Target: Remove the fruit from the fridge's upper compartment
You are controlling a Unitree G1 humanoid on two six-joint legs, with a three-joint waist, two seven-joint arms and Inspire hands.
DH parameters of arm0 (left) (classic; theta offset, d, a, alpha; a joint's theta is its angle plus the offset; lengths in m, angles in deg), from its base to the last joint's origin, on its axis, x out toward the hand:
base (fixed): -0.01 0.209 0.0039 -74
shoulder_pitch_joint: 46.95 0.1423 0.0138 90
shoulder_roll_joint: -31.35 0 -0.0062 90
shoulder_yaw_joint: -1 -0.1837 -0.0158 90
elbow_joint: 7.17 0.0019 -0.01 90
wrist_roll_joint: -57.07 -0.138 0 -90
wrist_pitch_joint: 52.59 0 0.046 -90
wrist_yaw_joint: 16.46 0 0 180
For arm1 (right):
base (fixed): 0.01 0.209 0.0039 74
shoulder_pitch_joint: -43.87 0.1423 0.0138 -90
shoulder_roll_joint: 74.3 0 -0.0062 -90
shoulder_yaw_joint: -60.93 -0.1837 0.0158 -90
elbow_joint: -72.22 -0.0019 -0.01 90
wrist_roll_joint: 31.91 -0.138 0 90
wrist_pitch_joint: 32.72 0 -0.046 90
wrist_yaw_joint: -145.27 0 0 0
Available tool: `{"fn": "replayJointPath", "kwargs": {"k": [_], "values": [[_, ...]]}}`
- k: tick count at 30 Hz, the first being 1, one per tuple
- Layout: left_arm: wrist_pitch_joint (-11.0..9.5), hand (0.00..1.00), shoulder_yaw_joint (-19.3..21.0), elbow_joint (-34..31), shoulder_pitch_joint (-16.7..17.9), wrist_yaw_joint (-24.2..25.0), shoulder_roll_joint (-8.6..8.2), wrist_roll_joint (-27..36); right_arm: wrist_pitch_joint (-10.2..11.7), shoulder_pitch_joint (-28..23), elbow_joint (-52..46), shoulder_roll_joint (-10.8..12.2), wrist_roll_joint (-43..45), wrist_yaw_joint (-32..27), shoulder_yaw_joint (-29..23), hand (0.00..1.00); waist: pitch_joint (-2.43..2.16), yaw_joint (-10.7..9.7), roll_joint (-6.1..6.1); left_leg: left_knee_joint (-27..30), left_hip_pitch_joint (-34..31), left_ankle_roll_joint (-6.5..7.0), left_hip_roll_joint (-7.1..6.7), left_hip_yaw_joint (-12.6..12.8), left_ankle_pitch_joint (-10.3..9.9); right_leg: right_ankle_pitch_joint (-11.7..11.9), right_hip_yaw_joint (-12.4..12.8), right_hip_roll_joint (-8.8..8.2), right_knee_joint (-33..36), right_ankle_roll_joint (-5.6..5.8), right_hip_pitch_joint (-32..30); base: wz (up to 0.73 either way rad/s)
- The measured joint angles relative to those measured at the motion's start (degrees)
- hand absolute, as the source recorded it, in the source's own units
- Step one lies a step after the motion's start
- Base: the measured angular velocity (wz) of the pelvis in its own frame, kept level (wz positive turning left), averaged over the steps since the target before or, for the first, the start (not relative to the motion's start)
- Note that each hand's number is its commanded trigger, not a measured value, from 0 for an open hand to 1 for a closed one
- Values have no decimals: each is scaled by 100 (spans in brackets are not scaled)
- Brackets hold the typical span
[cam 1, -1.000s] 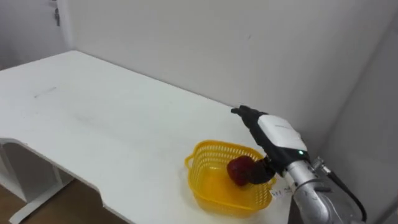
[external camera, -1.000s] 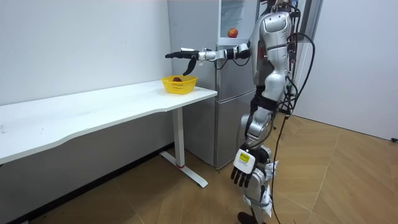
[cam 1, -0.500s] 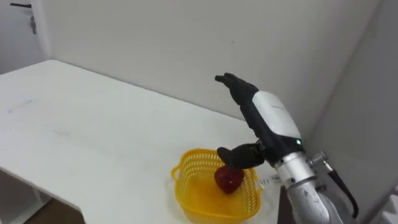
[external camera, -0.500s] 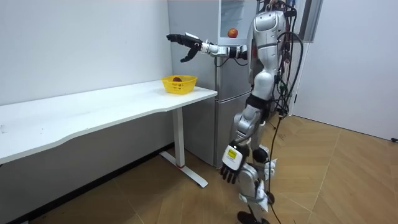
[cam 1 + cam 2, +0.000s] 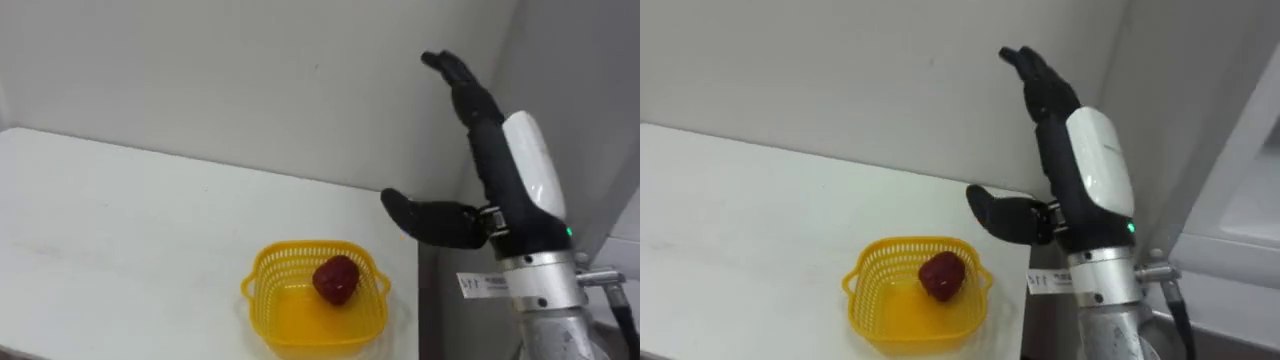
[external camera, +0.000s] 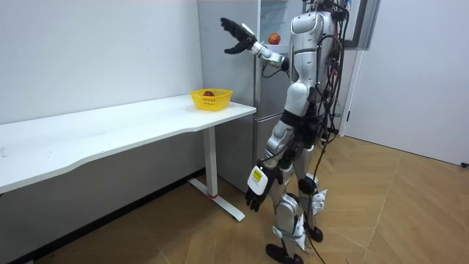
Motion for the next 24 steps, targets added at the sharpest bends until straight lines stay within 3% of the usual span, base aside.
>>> {"fn": "replayJointPath", "kwargs": {"k": [2,5,10,17,24], "values": [[-24,0,-2,132,5,-11,-75,-2,213,-135,-186,31,-18,16,-2,0,-32,-78,66,0,72,-12,13,10,-6,0,-10,10,0,0,63,-9],[-42,0,-2,221,6,-54,-157,-2,322,-178,-285,188,-51,-125,-162,0,-50,-211,123,5,142,-21,23,14,-7,-1,-22,16,27,-1,89,-4],[-42,0,6,237,17,-54,-144,8,381,-307,-651,194,-63,-347,-374,0,-64,-310,97,42,113,-25,31,45,-3,8,-21,15,100,-15,21,-5],[-51,0,25,266,30,-110,-132,-9,527,-661,-1049,214,11,-1151,-835,0,-68,-413,70,21,135,-23,49,133,-5,8,5,29,177,-15,-50,-8],[-154,0,68,357,60,-231,-139,-21,719,-950,-1199,406,260,-1648,-1004,0,-64,-554,72,12,138,-60,122,292,-27,17,25,86,192,-31,-122,-11]]}}
